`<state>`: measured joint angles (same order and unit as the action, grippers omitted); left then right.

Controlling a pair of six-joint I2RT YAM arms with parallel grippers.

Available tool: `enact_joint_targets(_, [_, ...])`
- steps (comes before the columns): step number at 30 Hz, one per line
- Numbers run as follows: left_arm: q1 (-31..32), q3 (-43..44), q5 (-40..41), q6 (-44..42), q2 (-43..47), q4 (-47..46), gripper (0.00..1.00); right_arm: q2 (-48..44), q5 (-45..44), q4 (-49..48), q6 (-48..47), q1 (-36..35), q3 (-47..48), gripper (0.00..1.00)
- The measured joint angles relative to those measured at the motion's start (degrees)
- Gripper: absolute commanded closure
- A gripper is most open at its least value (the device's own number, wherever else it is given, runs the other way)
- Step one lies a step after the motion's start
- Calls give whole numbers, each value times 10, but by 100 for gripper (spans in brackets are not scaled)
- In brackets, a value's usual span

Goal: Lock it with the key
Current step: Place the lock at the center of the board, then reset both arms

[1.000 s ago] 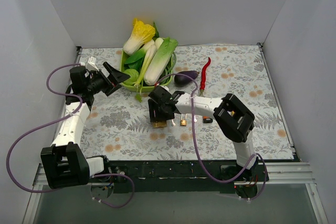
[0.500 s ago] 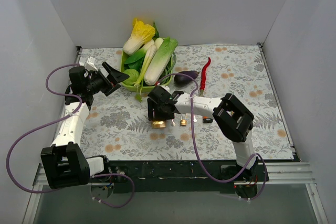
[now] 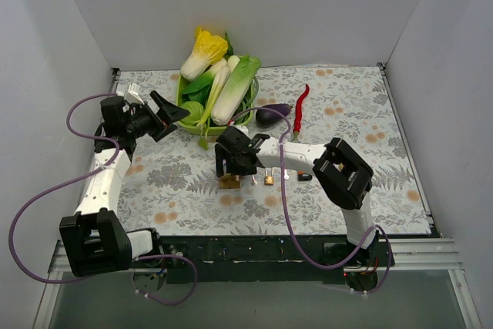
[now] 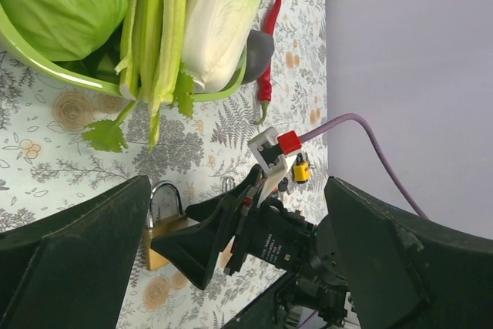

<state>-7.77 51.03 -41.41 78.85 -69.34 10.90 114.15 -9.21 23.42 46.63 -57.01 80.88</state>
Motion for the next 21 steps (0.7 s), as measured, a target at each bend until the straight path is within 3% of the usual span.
enact_joint_targets(5, [0,56,-18,-29,-24,65,2,-31,-9,-11,-44,2,-12,2])
enact_joint_targets(15, [0,261,-36,-177,-129,274,2,-228,-42,-88,-263,51,-20,2])
enact_joint_targets(18, [0,364,-17,-220,-177,328,2,-283,-33,-119,-336,109,-41,3])
enact_joint_targets(21, [3,419,4,-262,-201,369,2,-344,16,-119,-380,231,-91,3])
